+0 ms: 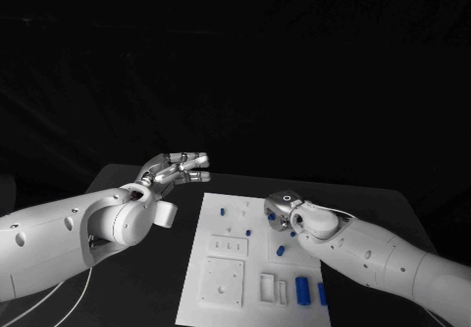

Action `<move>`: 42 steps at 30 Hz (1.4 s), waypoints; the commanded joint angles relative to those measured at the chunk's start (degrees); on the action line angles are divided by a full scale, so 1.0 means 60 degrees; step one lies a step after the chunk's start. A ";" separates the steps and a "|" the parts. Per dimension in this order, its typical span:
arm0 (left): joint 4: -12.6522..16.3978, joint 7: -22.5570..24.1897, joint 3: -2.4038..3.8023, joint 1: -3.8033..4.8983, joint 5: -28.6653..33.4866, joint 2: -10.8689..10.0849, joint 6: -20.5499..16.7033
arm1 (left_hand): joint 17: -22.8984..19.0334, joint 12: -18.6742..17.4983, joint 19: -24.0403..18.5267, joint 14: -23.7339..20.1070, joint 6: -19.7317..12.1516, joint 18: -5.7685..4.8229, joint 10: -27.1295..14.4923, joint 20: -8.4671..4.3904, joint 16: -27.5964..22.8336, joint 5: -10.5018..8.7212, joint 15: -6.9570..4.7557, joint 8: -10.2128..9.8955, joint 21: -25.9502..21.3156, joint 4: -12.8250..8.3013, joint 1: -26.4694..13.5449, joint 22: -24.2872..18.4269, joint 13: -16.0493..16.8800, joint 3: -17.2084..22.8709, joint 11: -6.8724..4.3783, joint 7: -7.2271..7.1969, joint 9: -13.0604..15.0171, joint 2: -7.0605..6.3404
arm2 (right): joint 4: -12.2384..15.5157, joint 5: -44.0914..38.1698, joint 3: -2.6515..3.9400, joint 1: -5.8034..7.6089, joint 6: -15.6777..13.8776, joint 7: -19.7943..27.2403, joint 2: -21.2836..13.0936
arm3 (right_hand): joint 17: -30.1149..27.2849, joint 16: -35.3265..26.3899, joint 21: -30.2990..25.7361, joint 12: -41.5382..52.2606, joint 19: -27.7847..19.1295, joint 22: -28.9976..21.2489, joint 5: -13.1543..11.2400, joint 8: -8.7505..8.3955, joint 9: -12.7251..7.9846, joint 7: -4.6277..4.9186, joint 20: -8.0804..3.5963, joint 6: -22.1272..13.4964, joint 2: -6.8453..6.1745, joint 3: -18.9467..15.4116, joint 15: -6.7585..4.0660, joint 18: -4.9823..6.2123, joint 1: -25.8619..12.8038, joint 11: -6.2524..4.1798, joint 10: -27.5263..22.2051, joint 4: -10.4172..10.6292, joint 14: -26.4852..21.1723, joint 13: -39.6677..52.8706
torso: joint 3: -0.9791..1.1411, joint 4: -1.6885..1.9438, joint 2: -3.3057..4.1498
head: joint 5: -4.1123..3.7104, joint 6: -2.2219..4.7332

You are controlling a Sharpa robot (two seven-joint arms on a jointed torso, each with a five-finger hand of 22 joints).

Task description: Assemble the parts on the task board

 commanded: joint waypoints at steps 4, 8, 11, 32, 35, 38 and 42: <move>-0.0006 -0.0014 0.0010 0.0020 -0.0060 0.0012 0.0203 | -0.0012 0.0045 -0.0054 -0.0061 -0.0045 -0.0033 -0.0067 0.0006 -0.0031 -0.0053 0.0006 -0.0018 0.0032 -0.0018 -0.0072 -0.0014 0.0015 0.0041 -0.0002 0.0006 -0.0012 -0.0009 | 0.0005 -0.0209 -0.0026 -0.0047 -0.0298 -0.0074 -0.0008 | 0.0004 -0.0003 0.0349 -0.0013 0.0155 0.0411 -0.0399 0.0063 0.0067 -0.0106 -0.0213 0.0657 0.0371 0.0309 -0.0215 -0.0173 0.0075 -0.0217 0.0760 0.0080 -0.0011 0.0017 | -0.0064 0.0066 0.0063 | -0.0039 0.0035; -0.0011 -0.0028 0.0010 0.0020 -0.0063 0.0013 0.0216 | -0.0012 0.0047 -0.0055 -0.0060 -0.0077 -0.0030 -0.0093 0.0007 -0.0032 -0.0051 0.0008 -0.0021 0.0038 -0.0018 -0.0072 -0.0014 0.0016 0.0054 0.0004 0.0010 -0.0014 -0.0011 | 0.0043 -0.0266 -0.0025 -0.0048 -0.0603 -0.0100 -0.0021 | 0.0056 -0.0009 0.0698 -0.0002 -0.0086 0.0905 -0.0110 0.0046 0.0059 -0.0134 -0.0310 0.0851 0.0420 0.0787 -0.0273 -0.0289 0.0075 -0.0256 0.0959 -0.0078 -0.0007 0.0021 | -0.0090 0.0092 0.0089 | -0.0047 0.0050; -0.0012 -0.0038 0.0010 0.0020 -0.0069 0.0011 0.0225 | -0.0012 0.0047 -0.0055 -0.0060 -0.0077 -0.0030 -0.0093 0.0007 -0.0032 -0.0051 0.0008 -0.0021 0.0038 -0.0018 -0.0072 -0.0014 0.0016 0.0054 0.0004 0.0010 -0.0014 -0.0011 | 0.0089 -0.0291 -0.0025 -0.0048 -0.0782 -0.0135 -0.0029 | 0.0119 0.0002 0.0928 0.0000 -0.0206 0.1279 -0.0165 0.0047 0.0063 -0.0172 -0.0359 0.0977 0.0432 0.0874 -0.0321 -0.0287 0.0069 -0.0301 0.1104 -0.0117 -0.0017 0.0022 | -0.0109 0.0105 0.0106 | -0.0047 0.0070; -0.0094 -0.0102 0.0010 0.0020 -0.0091 0.0050 0.0283 | -0.0012 0.0046 -0.0062 -0.0060 -0.0132 -0.0026 -0.0144 0.0010 -0.0031 -0.0039 0.0012 -0.0024 0.0050 -0.0044 -0.0060 -0.0015 0.0016 0.0070 0.0015 0.0016 -0.0016 -0.0026 | 0.0670 -0.0278 0.0127 -0.0049 -0.1441 -0.0582 0.0105 | 0.0310 -0.0096 0.0808 -0.0007 -0.0265 0.2353 -0.0362 0.0039 0.0055 -0.0208 -0.0414 0.1101 0.0439 0.0863 -0.0376 -0.0259 0.0086 -0.0352 0.1243 -0.0179 -0.0009 0.0018 | -0.0234 0.0218 0.0183 | 0.0007 0.0248; -0.0099 -0.0109 0.0010 0.0020 -0.0093 0.0061 0.0287 | -0.0012 0.0046 -0.0062 -0.0060 -0.0132 -0.0026 -0.0144 0.0010 -0.0031 -0.0039 0.0012 -0.0024 0.0050 -0.0044 -0.0060 -0.0015 0.0016 0.0070 0.0015 0.0016 -0.0016 -0.0026 | 0.0716 -0.0274 0.0147 -0.0049 -0.1499 -0.0660 0.0191 | 0.0315 -0.0107 0.0711 0.0005 -0.0251 0.2410 -0.0367 0.0047 0.0059 -0.0211 -0.0405 0.1113 0.0441 0.0858 -0.0375 -0.0264 0.0078 -0.0352 0.1252 -0.0176 -0.0008 0.0023 | -0.0242 0.0234 0.0189 | 0.0008 0.0256; -0.0103 -0.0114 0.0010 0.0020 -0.0094 0.0074 0.0295 | -0.0012 0.0046 -0.0062 -0.0060 -0.0132 -0.0026 -0.0144 0.0010 -0.0031 -0.0039 0.0012 -0.0024 0.0050 -0.0044 -0.0060 -0.0015 0.0016 0.0070 0.0015 0.0016 -0.0016 -0.0026 | 0.0742 -0.0289 0.0160 -0.0048 -0.1559 -0.0757 0.0249 | 0.0315 -0.0107 0.0711 0.0005 -0.0251 0.2410 -0.0367 0.0047 0.0059 -0.0211 -0.0405 0.1113 0.0441 0.0858 -0.0375 -0.0264 0.0078 -0.0352 0.1252 -0.0176 -0.0008 0.0023 | -0.0253 0.0246 0.0193 | 0.0002 0.0279; -0.0107 -0.0124 0.0010 0.0020 -0.0104 0.0092 0.0307 | -0.0012 0.0046 -0.0065 -0.0058 -0.0132 -0.0022 -0.0164 0.0012 -0.0031 -0.0034 0.0012 -0.0023 0.0056 -0.0056 -0.0062 -0.0015 0.0016 0.0075 0.0019 0.0017 -0.0016 -0.0029 | 0.0702 -0.0331 0.0182 -0.0046 -0.1692 -0.0917 0.0329 | 0.0319 -0.0117 0.0628 0.0005 -0.0220 0.2506 -0.0358 0.0048 0.0059 -0.0213 -0.0411 0.1118 0.0436 0.0866 -0.0381 -0.0262 0.0081 -0.0354 0.1256 -0.0184 -0.0004 0.0023 | -0.0269 0.0257 0.0207 | 0.0023 0.0315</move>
